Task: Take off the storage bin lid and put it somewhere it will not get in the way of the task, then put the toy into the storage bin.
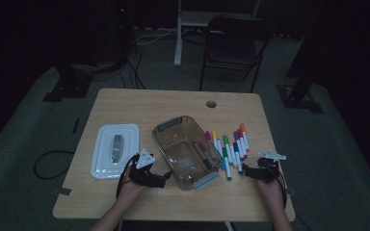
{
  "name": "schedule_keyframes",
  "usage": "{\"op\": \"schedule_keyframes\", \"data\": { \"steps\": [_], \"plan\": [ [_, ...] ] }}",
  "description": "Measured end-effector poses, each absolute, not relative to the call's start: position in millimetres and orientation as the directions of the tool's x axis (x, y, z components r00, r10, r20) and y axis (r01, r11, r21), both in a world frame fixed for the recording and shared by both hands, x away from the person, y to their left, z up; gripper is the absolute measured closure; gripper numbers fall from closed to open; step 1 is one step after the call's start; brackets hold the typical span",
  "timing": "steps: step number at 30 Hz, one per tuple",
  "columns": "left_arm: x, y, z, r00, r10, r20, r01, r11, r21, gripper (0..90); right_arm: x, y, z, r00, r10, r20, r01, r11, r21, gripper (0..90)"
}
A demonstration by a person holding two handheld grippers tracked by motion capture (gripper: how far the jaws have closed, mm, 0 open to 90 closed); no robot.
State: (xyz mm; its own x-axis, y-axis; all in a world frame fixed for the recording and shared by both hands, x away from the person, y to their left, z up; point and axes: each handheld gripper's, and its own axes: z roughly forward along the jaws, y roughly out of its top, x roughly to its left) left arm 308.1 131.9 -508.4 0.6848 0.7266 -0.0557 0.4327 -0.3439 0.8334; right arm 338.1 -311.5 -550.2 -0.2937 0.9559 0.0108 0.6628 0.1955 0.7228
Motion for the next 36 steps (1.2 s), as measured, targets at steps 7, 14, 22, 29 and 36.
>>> {"op": "schedule_keyframes", "data": {
  "steps": [7,14,22,29,36],
  "plan": [
    [308,124,-509,0.682,0.728,-0.065,0.436,-0.334,0.836,0.4,338,-311,-550,-0.294,0.956,0.010,0.662,0.196,0.723,12.1],
    [306,119,-511,0.692,0.719,-0.068,0.444,-0.349,0.826,0.4,338,-312,-550,-0.295,0.955,0.010,0.663,0.197,0.723,12.1],
    [298,130,-523,0.698,0.713,-0.059,0.491,-0.417,0.765,0.4,338,-312,-550,-0.283,0.959,0.011,0.664,0.188,0.724,13.4],
    [293,139,-542,0.684,0.728,-0.055,0.535,-0.448,0.716,0.4,335,-321,-542,-0.237,0.971,0.022,0.678,0.149,0.719,26.6],
    [293,138,-545,0.670,0.741,-0.033,0.552,-0.468,0.690,0.4,349,-334,-519,-0.191,0.981,0.024,0.628,0.103,0.772,32.5]
  ]
}}
